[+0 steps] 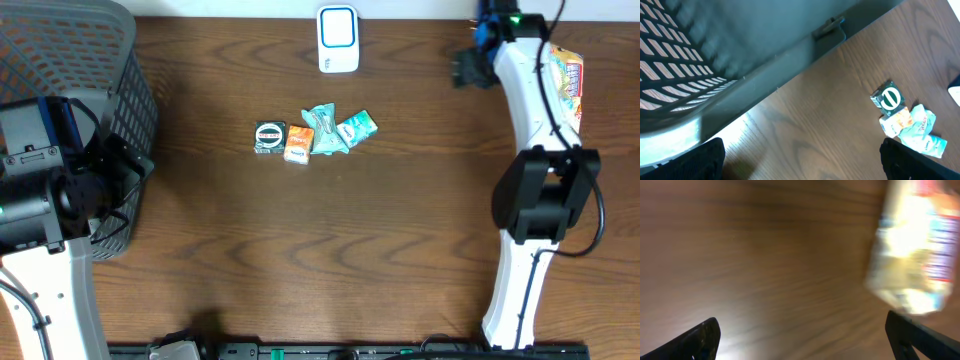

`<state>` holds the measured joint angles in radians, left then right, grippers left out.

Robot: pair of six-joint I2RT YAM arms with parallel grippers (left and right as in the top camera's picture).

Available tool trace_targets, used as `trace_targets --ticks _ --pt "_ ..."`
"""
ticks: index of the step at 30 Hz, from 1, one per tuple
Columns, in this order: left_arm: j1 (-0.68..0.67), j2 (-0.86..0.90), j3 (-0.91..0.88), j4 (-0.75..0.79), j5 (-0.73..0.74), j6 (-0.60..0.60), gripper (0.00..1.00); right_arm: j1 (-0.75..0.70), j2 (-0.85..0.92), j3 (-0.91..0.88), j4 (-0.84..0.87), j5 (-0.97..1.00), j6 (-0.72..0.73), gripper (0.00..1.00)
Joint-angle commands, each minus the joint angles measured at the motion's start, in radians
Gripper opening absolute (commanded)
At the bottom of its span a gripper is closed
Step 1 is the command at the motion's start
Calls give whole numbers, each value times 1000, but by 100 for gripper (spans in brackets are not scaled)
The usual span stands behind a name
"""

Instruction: Scan the item barcode

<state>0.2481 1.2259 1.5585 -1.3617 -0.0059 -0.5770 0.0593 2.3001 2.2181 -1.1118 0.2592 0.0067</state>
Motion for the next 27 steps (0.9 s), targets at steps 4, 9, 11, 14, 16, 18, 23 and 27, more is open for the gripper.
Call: trace_targets --ticks 4,9,11,14,16,18,23,27 --pt "6 -5 11 -3 -6 -4 97 184 -114 22 -108 -326 26 99" --pt "6 -5 11 -3 -6 -4 97 294 -105 0 -122 -325 26 99" --pt "6 -5 11 -3 -6 -4 98 335 -105 -15 -122 -314 25 99" --pt "6 -5 11 -3 -6 -4 98 362 -105 -40 -126 -311 22 99" --pt "6 -5 11 -3 -6 -4 98 373 -105 -64 -126 -312 23 99" --pt "6 -5 11 -3 -6 -4 98 377 -105 -85 -118 -314 23 99" --pt "6 -5 11 -3 -6 -4 97 388 -105 -136 -78 -349 82 99" --pt "6 -5 11 -3 -6 -4 98 395 -105 -138 -77 -349 205 99"
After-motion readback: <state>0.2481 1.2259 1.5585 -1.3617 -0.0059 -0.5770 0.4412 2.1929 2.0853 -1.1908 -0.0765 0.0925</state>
